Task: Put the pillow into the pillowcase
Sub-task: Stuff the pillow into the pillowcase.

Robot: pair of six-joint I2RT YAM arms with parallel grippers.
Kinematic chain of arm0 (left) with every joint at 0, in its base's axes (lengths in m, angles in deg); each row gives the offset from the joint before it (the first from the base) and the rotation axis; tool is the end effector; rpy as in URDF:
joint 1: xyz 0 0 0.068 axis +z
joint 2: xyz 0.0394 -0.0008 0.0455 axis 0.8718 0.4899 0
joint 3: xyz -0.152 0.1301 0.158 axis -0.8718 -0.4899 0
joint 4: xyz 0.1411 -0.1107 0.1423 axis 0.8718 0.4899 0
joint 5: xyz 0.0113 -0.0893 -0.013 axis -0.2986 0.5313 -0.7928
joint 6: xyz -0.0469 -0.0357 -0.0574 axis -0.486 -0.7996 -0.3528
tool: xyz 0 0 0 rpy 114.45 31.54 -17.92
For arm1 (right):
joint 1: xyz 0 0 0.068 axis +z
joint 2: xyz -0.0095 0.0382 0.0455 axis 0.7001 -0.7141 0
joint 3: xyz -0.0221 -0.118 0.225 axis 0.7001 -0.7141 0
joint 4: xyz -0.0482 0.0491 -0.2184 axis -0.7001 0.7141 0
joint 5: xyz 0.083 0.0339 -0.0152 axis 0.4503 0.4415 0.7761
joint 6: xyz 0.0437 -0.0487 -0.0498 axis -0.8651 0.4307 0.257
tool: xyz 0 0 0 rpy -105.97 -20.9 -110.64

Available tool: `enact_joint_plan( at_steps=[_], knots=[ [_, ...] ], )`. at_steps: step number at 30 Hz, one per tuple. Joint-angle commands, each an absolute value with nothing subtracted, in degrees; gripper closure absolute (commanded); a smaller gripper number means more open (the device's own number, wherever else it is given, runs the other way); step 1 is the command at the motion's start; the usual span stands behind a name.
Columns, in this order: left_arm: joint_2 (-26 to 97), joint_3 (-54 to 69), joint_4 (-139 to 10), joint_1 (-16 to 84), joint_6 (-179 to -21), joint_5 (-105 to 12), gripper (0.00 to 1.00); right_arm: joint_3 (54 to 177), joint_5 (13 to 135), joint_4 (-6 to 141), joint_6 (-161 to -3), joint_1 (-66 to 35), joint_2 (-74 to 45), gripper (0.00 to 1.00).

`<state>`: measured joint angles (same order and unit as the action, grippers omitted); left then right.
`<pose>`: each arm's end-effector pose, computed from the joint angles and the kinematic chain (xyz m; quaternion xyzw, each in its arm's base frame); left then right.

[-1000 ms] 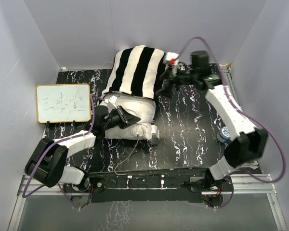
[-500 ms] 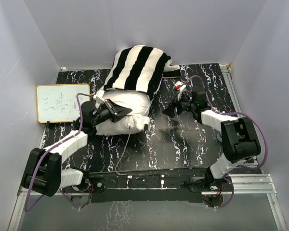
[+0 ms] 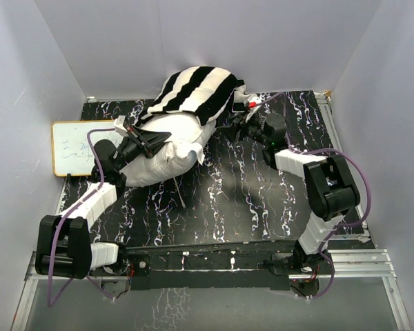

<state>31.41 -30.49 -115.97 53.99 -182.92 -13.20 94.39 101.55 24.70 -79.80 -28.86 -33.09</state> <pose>0.2607 -0.0781 0.3035 -0.1856 0.5991 -0.7143 0.3104 0.3587 0.1433 0.2451 -0.2755 0.6647 0.3333 0.6092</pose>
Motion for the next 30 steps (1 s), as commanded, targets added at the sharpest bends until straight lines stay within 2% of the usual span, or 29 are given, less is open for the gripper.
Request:
enact_joint_plan(
  at_steps=[1,7,10,11,14,15,19,22,26,30],
  knots=[
    [28.5,-25.7,-123.1,54.6,-186.8,-11.7,1.0,99.9,96.9,19.2,-83.9,-26.1,-36.8,0.39],
    [27.9,-24.6,-121.1,54.7,-186.0,-10.8,1.0,107.4,85.0,26.3,-82.8,-23.9,-42.3,0.43],
    [27.2,-24.1,-119.7,54.8,-185.3,-10.4,1.0,112.0,79.4,30.6,-82.2,-23.9,-45.0,0.51],
    [27.0,-23.9,-118.9,54.9,-184.7,-10.2,1.0,112.5,79.7,30.5,-81.6,-24.0,-45.4,0.58],
    [27.0,-23.5,-116.6,55.7,-183.1,-9.0,1.0,113.3,87.8,30.5,-80.0,-24.9,-45.7,0.88],
    [27.2,-23.4,-116.0,56.2,-182.7,-8.4,1.0,113.6,92.4,30.9,-79.9,-25.4,-45.4,0.92],
    [28.0,-22.0,-110.8,59.0,-179.2,-5.3,1.0,113.2,121.1,29.3,-82.1,-28.4,-41.1,0.92],
    [28.9,-18.4,-102.3,60.5,-171.3,-3.8,1.0,112.1,135.5,16.1,-96.4,-29.4,-36.2,0.92],
    [31.4,-13.7,-96.0,60.8,-165.1,-3.2,1.0,113.4,140.9,-11.2,-124.3,-28.6,-33.1,0.92],
    [32.3,-11.9,-95.0,60.8,-164.3,-2.2,1.0,119.0,139.7,-8.2,-130.4,-28.1,-30.4,0.92]
  ],
)
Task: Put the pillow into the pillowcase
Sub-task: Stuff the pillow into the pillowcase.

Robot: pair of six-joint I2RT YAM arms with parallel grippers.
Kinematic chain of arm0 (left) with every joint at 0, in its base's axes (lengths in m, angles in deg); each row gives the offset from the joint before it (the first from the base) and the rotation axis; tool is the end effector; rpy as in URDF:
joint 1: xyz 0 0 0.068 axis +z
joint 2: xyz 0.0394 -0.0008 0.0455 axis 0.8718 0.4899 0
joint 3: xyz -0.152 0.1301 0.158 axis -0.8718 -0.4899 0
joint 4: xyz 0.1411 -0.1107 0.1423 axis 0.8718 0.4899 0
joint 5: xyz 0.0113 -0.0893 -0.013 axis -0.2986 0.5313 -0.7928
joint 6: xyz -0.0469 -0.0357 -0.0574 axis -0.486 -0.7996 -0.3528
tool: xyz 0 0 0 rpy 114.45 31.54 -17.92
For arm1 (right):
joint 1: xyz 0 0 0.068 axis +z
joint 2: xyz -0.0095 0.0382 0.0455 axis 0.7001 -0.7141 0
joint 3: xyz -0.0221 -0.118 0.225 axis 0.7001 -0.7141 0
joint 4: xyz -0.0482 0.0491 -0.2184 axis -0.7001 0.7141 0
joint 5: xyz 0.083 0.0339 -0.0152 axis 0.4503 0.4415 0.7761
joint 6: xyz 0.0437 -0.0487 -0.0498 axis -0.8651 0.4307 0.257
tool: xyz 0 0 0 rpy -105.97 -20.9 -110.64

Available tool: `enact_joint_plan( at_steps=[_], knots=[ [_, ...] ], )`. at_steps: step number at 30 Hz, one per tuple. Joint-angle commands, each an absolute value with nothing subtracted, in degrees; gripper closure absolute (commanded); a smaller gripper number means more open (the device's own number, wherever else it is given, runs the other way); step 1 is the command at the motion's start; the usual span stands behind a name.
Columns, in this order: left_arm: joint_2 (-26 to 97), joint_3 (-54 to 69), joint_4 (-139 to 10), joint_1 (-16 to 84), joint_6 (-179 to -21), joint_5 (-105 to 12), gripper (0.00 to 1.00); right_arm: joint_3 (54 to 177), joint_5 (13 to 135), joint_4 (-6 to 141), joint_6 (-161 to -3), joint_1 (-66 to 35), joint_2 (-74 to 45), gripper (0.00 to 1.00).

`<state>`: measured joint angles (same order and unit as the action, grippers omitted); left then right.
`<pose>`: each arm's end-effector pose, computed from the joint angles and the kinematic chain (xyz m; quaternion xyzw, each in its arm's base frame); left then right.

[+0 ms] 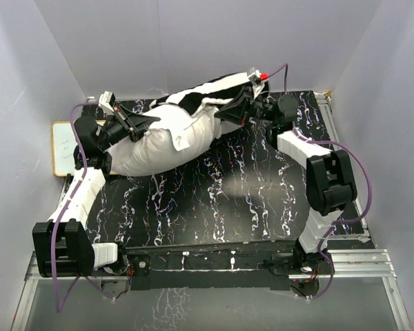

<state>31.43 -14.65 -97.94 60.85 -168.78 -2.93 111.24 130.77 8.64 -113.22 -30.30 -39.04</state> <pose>0.2744 -0.0552 0.3549 -0.0961 0.6435 -0.6634 0.3696 0.3607 0.1577 0.3267 -0.3458 0.5407 0.5731 0.5095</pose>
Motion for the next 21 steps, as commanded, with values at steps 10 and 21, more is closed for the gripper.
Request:
enact_joint_plan(
  at_steps=[10,21],
  knots=[
    [31.1,-21.4,-77.7,56.5,-146.3,-5.5,1.0,121.1,118.4,61.6,-74.1,-28.2,-31.9,0.92],
    [30.8,-25.7,-79.1,55.7,-138.2,-2.8,1.0,119.4,123.9,85.0,-55.5,-29.5,-24.2,0.4]
  ],
)
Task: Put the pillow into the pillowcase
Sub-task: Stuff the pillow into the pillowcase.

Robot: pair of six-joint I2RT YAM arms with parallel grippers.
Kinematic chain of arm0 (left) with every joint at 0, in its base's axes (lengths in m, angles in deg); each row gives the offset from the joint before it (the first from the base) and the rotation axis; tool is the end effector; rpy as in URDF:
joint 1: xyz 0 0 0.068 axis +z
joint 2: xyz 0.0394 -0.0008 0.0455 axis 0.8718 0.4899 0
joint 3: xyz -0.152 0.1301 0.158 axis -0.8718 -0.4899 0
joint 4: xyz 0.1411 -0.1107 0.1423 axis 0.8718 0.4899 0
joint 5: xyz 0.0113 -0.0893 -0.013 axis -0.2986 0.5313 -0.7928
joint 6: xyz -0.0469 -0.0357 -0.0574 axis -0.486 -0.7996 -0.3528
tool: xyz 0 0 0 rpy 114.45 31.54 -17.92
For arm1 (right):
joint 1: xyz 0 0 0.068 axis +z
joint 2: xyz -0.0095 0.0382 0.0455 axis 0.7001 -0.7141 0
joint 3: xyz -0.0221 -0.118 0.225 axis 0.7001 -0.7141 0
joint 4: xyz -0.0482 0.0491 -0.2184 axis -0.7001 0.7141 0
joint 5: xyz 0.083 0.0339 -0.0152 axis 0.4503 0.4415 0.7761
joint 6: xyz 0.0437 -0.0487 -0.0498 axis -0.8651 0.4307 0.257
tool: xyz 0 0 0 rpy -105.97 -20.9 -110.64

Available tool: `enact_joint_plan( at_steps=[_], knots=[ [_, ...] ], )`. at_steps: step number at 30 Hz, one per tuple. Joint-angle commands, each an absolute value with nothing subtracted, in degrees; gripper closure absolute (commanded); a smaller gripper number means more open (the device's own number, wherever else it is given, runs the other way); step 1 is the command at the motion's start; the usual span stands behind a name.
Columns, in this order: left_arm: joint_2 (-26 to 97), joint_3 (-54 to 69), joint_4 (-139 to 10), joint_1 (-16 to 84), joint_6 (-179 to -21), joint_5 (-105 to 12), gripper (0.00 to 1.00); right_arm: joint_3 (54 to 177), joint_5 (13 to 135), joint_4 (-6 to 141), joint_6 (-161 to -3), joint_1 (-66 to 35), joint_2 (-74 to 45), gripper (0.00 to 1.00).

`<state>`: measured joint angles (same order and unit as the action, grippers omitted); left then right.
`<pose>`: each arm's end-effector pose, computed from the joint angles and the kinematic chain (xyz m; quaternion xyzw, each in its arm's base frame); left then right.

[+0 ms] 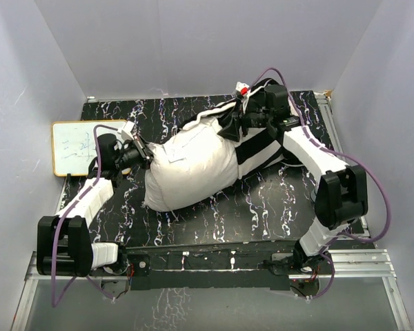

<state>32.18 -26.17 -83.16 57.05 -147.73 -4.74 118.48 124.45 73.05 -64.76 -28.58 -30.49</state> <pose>0.2664 -0.0716 0.2544 -0.1002 0.7490 -0.5774 0.3093 0.3386 0.1596 0.3041 -0.4245 0.6532 0.4325 0.4538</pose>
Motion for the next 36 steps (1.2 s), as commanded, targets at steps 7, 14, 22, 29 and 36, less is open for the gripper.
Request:
enact_joint_plan(
  at_steps=[7,14,22,29,36],
  knots=[
    [29.1,-24.9,-73.0,54.7,-130.0,0.3,1.0,122.4,102.0,87.5,-55.4,-29.4,-19.6,0.35],
    [27.7,-26.1,-74.6,53.2,-130.8,0.1,1.0,125.9,87.5,92.7,-53.9,-22.8,-22.0,0.33],
    [26.2,-27.3,-75.6,53.2,-131.4,0.0,1.0,129.0,89.8,97.6,-54.0,-22.6,-20.4,0.46],
    [25.2,-27.4,-75.7,53.1,-131.4,0.1,1.0,134.5,98.8,101.3,-56.7,-23.3,-20.8,0.42],
    [23.0,-28.2,-75.1,53.2,-131.4,0.0,1.0,133.0,101.9,101.2,-60.2,-23.9,-22.4,0.5]
  ],
)
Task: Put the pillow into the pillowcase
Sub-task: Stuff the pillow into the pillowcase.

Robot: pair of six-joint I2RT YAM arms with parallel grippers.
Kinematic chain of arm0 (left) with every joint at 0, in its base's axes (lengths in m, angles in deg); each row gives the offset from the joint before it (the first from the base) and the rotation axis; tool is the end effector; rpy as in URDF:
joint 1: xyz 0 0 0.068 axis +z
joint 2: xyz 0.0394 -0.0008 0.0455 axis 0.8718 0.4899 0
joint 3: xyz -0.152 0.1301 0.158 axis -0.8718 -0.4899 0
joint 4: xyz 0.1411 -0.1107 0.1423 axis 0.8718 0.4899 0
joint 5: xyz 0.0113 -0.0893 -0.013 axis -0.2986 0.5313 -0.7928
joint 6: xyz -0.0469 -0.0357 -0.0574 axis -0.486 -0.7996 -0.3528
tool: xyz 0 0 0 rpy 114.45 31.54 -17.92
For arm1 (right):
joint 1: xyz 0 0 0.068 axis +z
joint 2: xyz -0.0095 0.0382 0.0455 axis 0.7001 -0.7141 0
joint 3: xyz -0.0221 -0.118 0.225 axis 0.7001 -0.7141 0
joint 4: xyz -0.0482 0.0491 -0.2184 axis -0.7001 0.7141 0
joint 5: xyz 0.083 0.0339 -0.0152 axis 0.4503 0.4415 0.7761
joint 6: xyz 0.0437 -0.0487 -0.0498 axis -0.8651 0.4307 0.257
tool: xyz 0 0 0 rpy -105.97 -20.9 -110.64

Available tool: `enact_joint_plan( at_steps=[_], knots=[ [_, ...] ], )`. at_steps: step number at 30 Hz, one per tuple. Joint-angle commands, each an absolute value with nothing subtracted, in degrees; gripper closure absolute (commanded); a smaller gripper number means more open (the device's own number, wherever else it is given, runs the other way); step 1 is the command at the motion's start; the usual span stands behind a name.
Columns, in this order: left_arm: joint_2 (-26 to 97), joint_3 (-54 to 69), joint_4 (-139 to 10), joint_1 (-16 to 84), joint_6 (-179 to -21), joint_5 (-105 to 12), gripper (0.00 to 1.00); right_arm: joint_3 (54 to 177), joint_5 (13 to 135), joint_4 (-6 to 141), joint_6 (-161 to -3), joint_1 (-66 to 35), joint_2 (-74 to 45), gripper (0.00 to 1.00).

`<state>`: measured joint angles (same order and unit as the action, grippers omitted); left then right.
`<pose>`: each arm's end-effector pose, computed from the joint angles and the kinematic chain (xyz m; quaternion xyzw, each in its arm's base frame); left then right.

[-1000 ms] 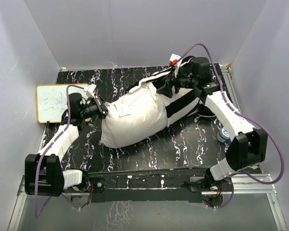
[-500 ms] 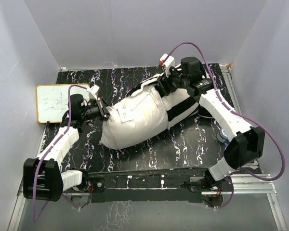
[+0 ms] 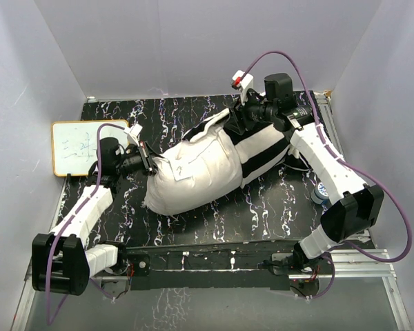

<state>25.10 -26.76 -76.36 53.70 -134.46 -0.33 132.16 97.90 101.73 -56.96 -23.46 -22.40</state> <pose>0.2351 -0.0872 0.2677 0.0324 0.7515 -0.5677 0.3345 0.2999 0.1556 0.3633 -0.4077 0.7435 0.2513 0.4668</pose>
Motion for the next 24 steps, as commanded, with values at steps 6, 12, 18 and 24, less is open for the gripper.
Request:
enact_joint_plan(
  at_steps=[6,12,18,24],
  knots=[
    [22.3,-29.0,-76.2,53.2,-132.5,0.1,1.0,130.4,105.6,100.9,-63.6,-24.8,-23.9,0.48],
    [22.5,-28.9,-77.1,53.1,-133.3,0.0,1.0,129.5,118.9,98.9,-69.4,-24.9,-26.0,0.66],
    [23.4,-28.1,-77.1,53.2,-133.5,-0.3,1.0,134.1,135.6,95.9,-76.6,-23.7,-30.0,0.92],
    [24.9,-27.5,-76.4,53.2,-132.8,-1.6,1.0,136.9,142.3,87.9,-84.7,-21.3,-28.4,0.92]
  ],
)
